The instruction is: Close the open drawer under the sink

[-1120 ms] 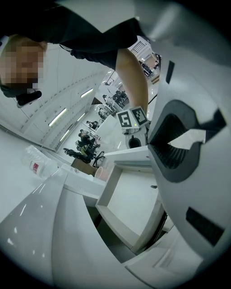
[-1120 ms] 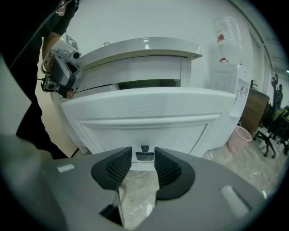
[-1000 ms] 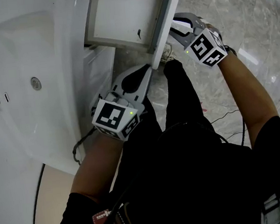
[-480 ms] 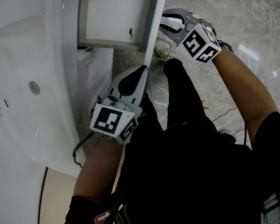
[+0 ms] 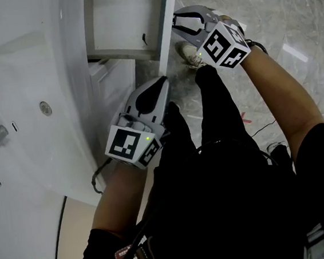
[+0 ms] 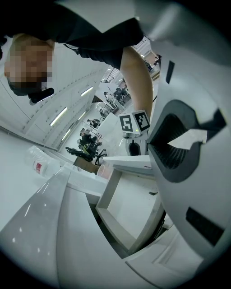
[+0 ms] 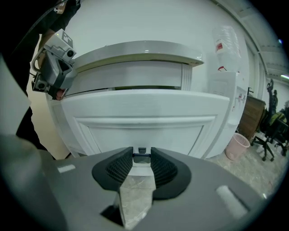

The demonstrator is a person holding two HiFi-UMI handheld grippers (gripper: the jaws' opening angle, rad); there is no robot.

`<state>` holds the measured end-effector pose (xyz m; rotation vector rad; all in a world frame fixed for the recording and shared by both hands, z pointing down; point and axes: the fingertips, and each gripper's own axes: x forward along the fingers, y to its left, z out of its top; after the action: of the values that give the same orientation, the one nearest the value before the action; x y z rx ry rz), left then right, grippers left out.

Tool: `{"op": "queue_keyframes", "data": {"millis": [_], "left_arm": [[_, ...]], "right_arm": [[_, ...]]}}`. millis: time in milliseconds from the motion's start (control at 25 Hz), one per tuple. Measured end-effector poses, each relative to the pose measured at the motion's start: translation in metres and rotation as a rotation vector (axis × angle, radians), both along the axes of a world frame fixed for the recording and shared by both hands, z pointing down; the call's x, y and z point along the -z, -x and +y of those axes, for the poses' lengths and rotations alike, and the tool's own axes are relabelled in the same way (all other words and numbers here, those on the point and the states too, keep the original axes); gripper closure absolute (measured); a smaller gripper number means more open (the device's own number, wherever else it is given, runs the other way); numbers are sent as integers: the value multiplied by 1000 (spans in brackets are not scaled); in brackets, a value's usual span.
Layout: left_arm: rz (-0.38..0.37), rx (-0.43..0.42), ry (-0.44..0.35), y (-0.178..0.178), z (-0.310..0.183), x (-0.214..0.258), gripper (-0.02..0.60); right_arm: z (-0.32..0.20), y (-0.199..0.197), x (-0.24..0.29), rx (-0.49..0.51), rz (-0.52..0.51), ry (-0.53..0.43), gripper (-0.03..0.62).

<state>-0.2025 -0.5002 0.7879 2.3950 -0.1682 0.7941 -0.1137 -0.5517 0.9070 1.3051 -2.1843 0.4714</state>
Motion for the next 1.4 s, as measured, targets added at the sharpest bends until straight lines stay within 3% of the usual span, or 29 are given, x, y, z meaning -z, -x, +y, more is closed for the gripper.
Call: {"op": "queue_keyframes", "data": {"millis": [880, 1400], "left_arm": [[-22, 14, -9, -2, -8, 2, 583], [-81, 18, -60, 2, -11, -6, 583]], "right_arm": [[-36, 18, 1, -3, -31, -49, 474], [-46, 26, 5, 0, -50, -72, 474]]}}
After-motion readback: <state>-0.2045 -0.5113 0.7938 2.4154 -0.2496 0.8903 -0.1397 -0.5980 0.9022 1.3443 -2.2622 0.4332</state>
